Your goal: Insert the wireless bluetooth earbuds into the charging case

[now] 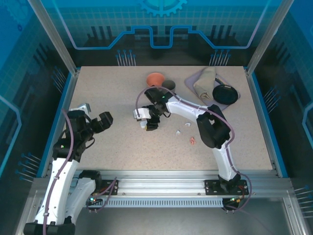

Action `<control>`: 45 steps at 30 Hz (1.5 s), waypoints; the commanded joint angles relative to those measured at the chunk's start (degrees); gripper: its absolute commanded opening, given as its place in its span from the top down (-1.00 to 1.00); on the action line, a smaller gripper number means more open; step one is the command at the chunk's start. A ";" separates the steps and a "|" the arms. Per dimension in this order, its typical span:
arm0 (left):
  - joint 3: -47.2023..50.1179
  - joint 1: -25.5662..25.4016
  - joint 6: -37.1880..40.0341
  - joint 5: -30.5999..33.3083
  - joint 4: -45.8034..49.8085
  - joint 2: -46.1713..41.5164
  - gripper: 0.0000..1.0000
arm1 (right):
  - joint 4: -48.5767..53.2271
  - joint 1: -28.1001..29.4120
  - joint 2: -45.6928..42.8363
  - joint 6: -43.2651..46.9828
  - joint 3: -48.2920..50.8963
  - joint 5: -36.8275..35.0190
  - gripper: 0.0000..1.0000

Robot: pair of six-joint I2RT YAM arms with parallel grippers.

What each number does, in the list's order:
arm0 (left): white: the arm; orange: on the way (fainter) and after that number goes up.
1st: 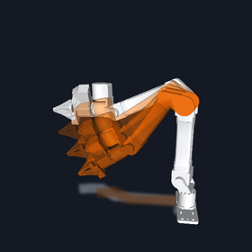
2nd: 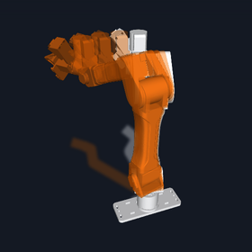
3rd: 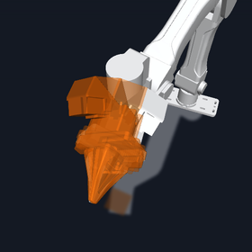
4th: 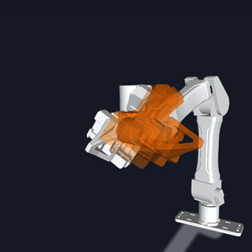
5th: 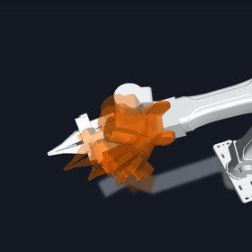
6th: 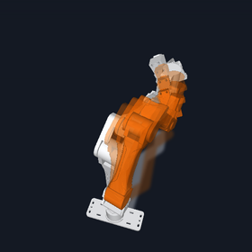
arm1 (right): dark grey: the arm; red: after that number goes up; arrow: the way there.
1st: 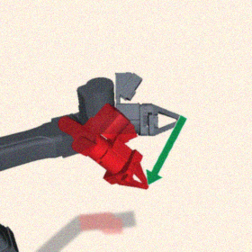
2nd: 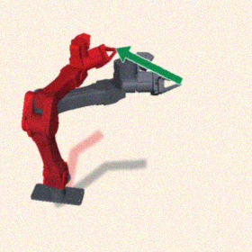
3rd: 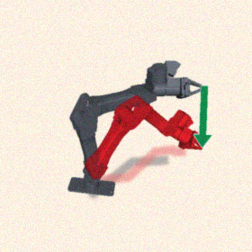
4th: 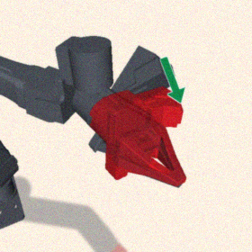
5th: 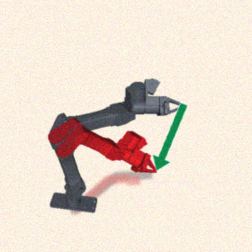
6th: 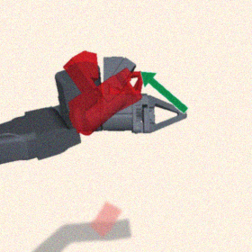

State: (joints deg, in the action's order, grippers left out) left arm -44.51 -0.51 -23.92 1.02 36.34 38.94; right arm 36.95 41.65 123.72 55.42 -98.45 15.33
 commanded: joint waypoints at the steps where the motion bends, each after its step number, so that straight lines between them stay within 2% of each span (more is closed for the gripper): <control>1: 0.19 0.51 0.35 -1.31 -0.56 -0.53 -0.98 | 4.72 1.06 2.88 1.06 -3.31 -2.35 -0.52; 16: 0.25 0.51 0.19 -1.41 -0.78 -0.35 -0.98 | 10.19 2.16 11.42 -0.32 -11.68 -7.89 -0.52; 27: 0.18 0.51 0.44 -1.15 -0.80 -0.35 -0.98 | 13.48 2.69 14.58 -0.75 -14.65 -10.23 -0.46; 39: -0.75 0.51 0.94 -0.41 -0.86 0.08 -0.98 | 13.46 3.09 13.64 -2.30 -14.92 -7.58 -0.30; 45: -1.16 0.51 0.60 -0.51 -0.22 0.02 -0.98 | 13.62 3.06 12.43 -3.34 -14.93 -5.60 -0.29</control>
State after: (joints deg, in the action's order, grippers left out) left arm -44.51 -0.51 -23.88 1.04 36.14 39.05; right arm 48.90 43.57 136.22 53.52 -112.99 7.03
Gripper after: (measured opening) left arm 0.990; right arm 0.649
